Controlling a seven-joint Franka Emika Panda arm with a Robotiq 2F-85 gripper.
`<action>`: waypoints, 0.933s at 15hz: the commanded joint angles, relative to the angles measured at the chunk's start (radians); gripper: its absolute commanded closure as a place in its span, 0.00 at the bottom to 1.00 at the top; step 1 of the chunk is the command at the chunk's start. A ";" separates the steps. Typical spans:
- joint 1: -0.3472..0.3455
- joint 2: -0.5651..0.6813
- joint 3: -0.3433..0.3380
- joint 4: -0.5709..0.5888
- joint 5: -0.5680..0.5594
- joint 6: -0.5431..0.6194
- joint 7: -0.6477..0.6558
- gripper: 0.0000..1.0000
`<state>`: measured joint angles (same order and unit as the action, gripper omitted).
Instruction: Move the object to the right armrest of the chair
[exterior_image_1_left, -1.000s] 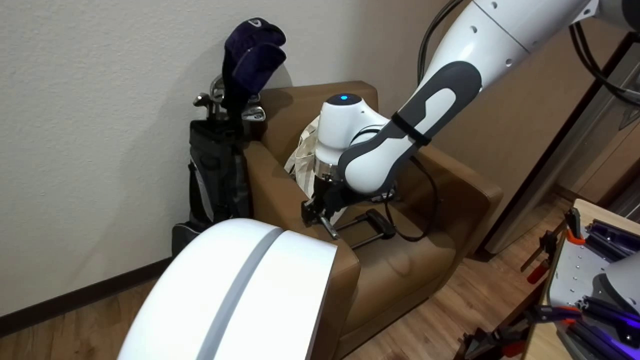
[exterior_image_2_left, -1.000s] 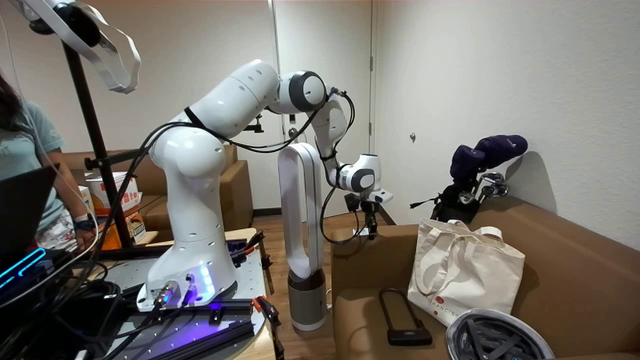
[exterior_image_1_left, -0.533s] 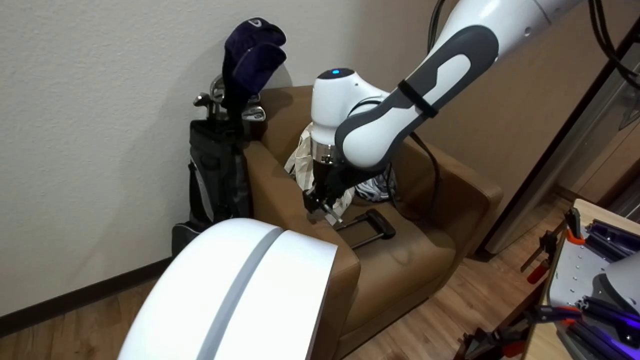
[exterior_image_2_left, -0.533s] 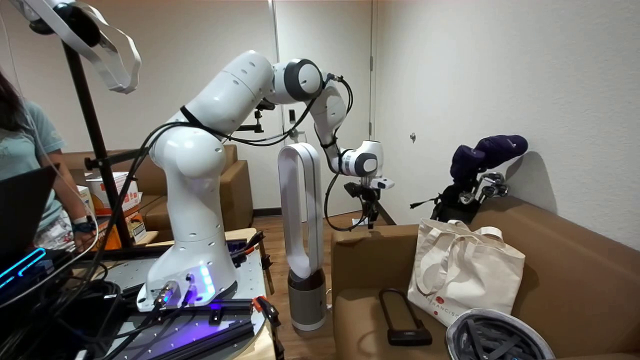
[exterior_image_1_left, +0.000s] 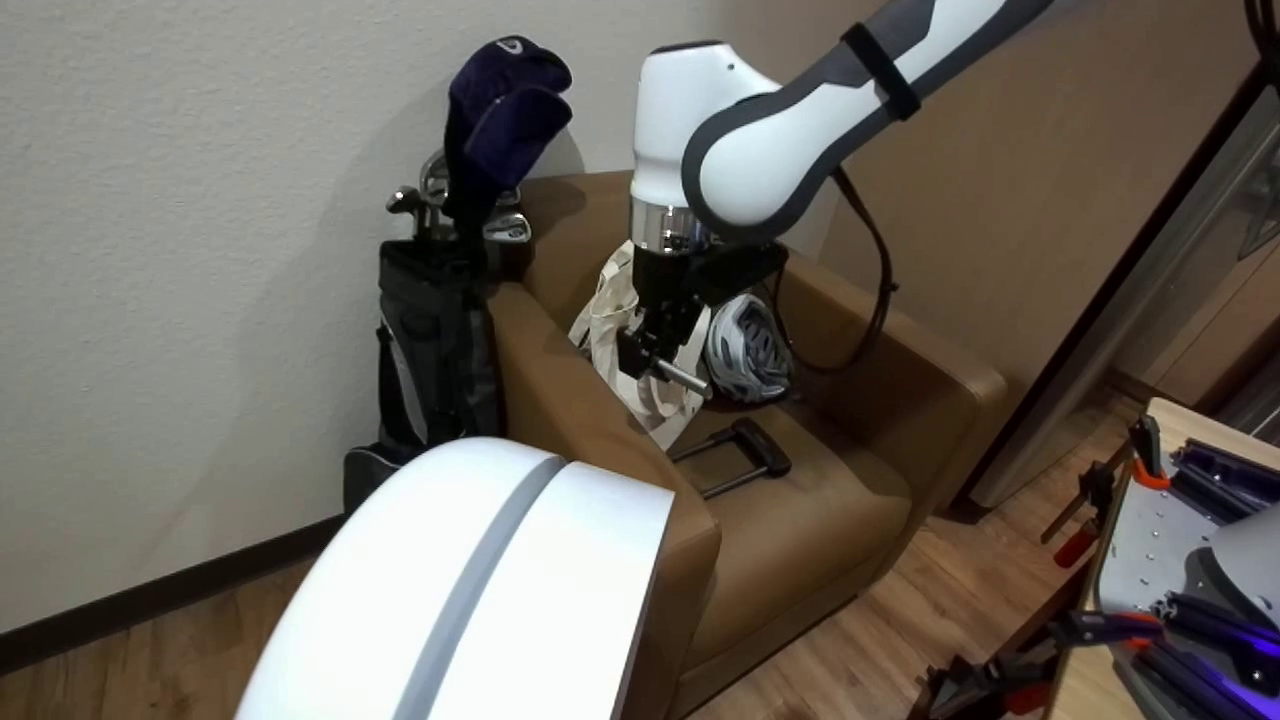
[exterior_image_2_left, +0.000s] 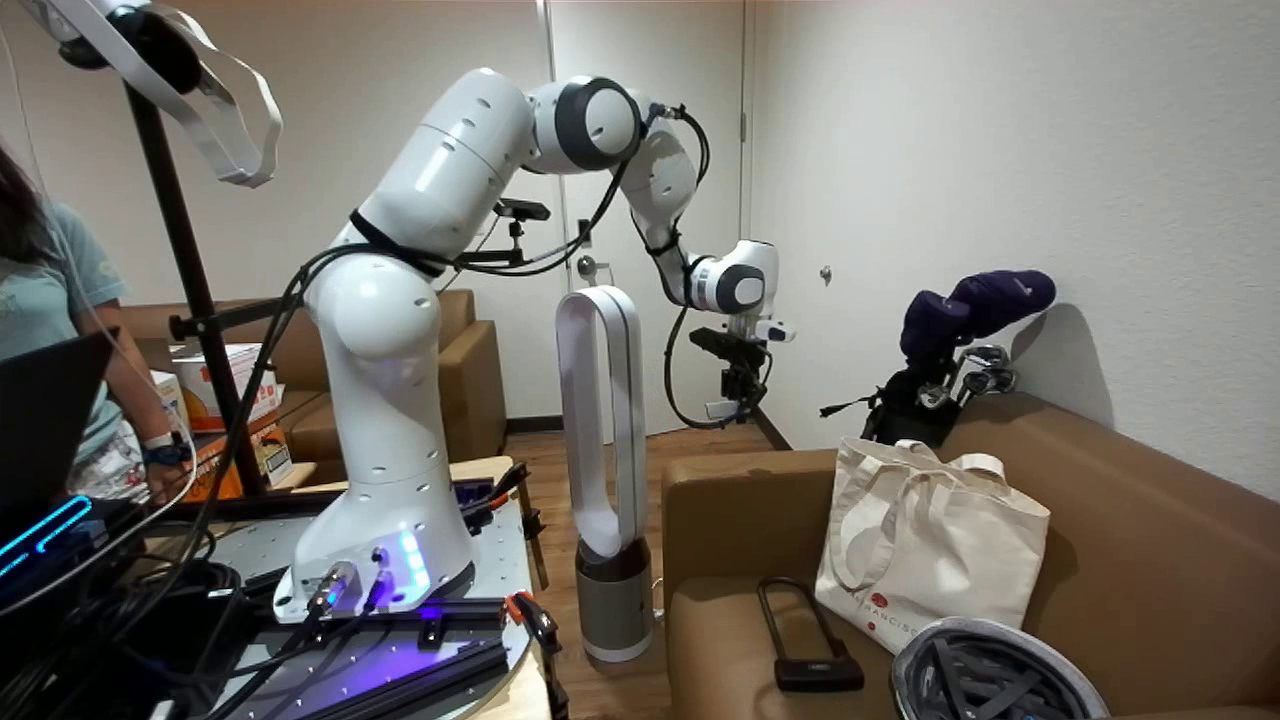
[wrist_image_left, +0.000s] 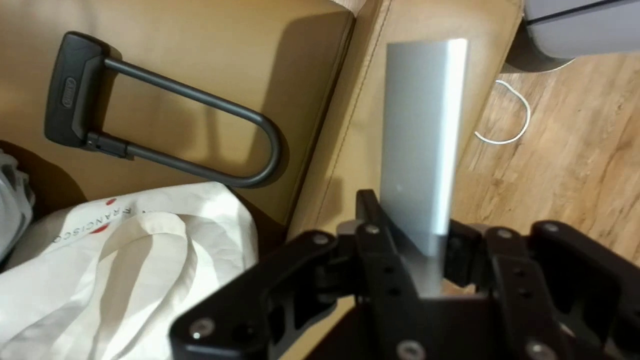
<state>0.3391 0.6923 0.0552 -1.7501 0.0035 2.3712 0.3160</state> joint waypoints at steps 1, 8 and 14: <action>-0.121 -0.039 0.119 -0.048 0.090 0.050 -0.214 0.93; -0.225 -0.013 0.199 -0.027 0.240 0.064 -0.363 0.87; -0.263 -0.053 0.200 -0.085 0.282 0.108 -0.359 0.95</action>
<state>0.1019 0.6796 0.2652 -1.7835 0.2400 2.4397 -0.0438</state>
